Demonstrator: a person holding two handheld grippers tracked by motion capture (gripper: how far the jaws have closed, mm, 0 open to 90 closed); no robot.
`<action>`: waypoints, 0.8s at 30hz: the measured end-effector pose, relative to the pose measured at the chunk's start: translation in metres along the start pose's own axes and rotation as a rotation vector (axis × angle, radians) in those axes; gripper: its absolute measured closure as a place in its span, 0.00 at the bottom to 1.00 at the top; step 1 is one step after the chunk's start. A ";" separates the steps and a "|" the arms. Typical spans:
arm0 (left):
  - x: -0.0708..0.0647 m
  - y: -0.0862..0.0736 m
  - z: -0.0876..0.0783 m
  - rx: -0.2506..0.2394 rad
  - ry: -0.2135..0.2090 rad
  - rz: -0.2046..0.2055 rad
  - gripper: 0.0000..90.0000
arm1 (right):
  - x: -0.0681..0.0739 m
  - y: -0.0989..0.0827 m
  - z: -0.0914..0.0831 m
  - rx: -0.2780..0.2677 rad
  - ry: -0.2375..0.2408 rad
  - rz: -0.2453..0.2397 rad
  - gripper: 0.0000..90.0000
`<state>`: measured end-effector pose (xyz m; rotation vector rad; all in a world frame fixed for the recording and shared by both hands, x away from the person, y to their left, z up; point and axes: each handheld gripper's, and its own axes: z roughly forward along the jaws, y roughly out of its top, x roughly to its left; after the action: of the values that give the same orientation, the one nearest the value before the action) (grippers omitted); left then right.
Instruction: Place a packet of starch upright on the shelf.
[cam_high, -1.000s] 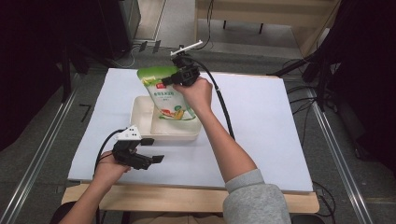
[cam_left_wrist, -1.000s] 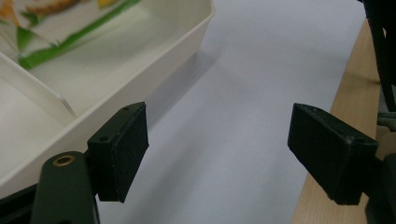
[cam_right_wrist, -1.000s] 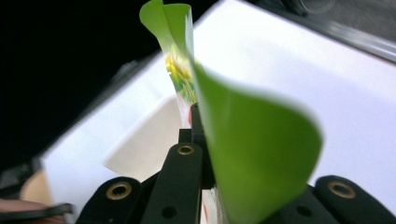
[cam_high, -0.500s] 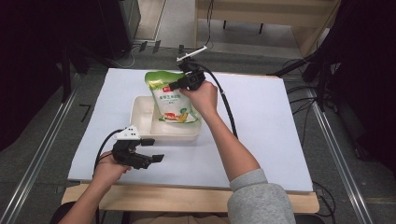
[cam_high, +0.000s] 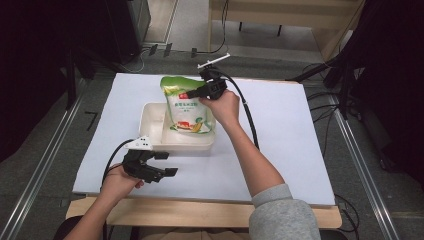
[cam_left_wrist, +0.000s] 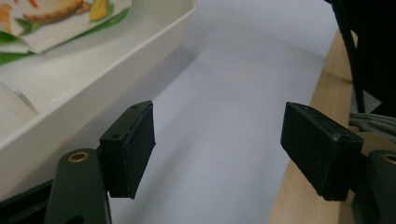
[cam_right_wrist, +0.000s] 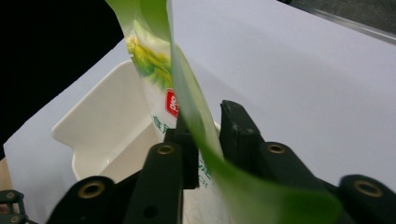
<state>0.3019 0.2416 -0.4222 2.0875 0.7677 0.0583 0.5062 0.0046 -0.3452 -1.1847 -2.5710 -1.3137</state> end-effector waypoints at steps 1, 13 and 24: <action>0.000 0.000 0.000 -0.005 0.003 0.004 0.30 | -0.001 0.000 -0.001 -0.007 0.001 0.000 0.79; 0.001 0.000 -0.004 0.010 0.038 0.010 0.26 | -0.011 -0.008 -0.035 -0.019 -0.013 -0.008 0.59; 0.002 0.001 -0.006 0.009 -0.006 0.006 0.23 | -0.012 -0.031 -0.068 -0.041 0.019 -0.018 0.57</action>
<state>0.3018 0.2466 -0.4182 2.0979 0.7591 0.0524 0.4745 -0.0615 -0.3260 -1.1525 -2.5591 -1.3808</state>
